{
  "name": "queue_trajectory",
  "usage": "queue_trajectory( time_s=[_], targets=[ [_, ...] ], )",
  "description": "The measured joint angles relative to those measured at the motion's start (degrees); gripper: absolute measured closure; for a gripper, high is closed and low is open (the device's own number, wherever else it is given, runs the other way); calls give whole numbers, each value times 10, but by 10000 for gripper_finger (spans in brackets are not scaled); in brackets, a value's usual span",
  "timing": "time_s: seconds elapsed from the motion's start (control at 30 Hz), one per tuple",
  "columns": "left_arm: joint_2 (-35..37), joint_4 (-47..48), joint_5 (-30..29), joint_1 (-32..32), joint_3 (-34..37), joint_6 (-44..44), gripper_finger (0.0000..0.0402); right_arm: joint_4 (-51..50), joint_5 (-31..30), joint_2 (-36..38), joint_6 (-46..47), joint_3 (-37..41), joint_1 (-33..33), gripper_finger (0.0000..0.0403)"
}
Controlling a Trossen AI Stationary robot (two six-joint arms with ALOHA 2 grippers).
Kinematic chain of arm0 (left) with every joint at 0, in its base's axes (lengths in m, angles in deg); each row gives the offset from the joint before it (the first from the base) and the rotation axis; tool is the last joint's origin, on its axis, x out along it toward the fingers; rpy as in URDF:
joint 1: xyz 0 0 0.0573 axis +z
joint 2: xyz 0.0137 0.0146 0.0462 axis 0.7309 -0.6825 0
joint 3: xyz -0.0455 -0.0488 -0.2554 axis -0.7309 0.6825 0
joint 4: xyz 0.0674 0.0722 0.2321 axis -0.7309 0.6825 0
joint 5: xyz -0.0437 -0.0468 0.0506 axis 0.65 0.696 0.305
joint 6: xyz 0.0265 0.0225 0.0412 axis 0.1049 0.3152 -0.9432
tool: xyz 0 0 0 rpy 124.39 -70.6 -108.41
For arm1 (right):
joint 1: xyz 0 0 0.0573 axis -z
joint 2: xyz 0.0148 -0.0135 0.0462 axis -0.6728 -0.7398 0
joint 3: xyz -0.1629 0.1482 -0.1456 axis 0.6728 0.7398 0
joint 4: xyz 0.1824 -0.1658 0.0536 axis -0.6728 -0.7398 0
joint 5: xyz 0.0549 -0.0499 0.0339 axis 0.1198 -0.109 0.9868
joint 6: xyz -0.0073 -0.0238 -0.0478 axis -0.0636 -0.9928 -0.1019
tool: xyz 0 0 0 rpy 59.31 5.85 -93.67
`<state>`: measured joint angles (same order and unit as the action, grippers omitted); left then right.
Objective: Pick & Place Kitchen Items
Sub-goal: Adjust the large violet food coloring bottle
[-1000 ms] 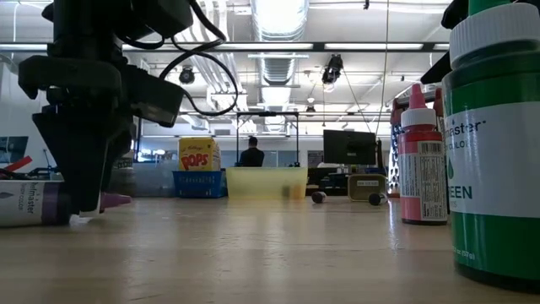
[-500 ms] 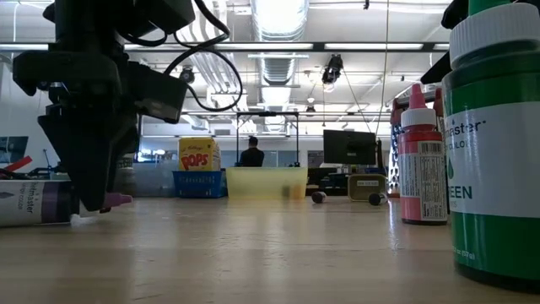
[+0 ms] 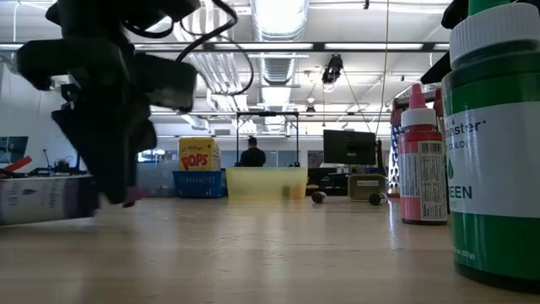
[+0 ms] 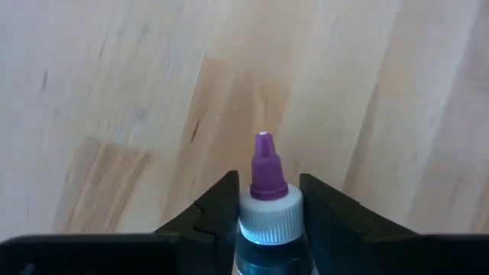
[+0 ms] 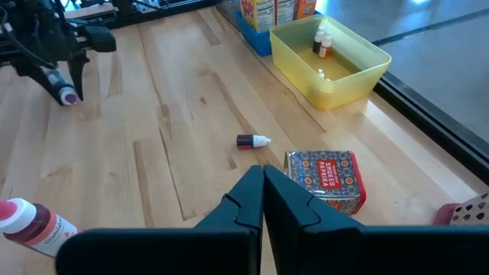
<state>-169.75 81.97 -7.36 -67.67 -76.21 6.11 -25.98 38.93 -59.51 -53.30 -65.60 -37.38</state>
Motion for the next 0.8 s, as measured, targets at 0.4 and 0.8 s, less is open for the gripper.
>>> queue_trajectory(
  time_s=[0.4, 0.8],
  targets=[
    [13, -253, -112, 0, 0, -243, 275, 0, 0, 0, 0, 0, 0, 394],
    [-16, -916, -141, 25, 190, -431, 274, 0, 0, 0, 0, 0, 0, 394]
  ],
)
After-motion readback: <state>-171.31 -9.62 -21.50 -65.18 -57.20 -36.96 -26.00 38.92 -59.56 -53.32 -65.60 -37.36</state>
